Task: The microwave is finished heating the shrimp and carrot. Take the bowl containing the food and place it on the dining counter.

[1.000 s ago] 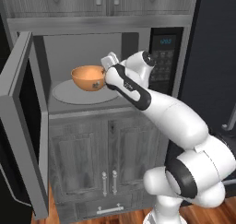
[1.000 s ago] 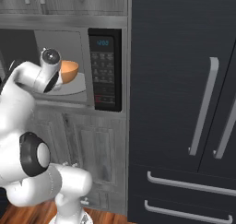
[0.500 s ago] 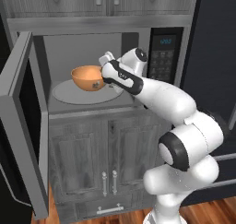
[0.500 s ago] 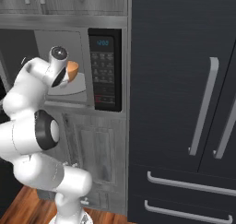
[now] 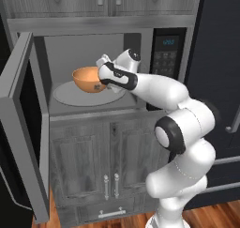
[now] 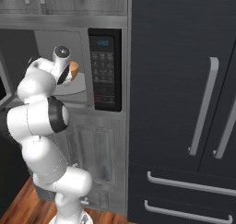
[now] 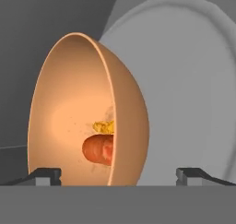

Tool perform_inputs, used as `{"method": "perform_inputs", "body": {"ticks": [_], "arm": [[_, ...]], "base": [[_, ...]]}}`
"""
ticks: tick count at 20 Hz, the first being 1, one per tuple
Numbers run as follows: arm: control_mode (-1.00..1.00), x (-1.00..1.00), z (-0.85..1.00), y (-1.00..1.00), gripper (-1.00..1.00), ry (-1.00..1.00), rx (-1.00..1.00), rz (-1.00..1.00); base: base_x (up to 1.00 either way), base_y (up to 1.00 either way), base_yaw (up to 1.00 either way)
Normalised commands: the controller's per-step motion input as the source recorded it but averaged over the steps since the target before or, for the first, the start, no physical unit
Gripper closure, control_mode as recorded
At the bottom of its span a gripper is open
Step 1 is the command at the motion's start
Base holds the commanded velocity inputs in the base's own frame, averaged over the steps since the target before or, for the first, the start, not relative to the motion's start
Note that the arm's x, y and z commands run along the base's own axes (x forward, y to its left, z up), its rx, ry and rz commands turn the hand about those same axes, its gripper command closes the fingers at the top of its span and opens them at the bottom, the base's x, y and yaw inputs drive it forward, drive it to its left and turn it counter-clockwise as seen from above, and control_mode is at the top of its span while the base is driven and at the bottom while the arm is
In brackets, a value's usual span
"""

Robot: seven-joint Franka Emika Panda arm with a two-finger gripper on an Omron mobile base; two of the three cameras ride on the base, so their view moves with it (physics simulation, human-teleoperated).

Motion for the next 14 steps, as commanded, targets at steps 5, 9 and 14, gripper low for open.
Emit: {"method": "perform_inputs", "body": {"ticks": [5,9,14], "arm": [[-1.0,0.35,-0.17,0.24,-1.0,0.02,-0.04,0.0],[-1.0,0.25,-0.32,0.17,-1.0,0.04,-0.05,-0.01],[-1.0,0.11,-0.39,0.11,1.0,0.05,-0.06,0.0]], "base": [[0.0,0.0,0.0],[0.0,0.0,0.0],[0.0,0.0,0.0]]}}
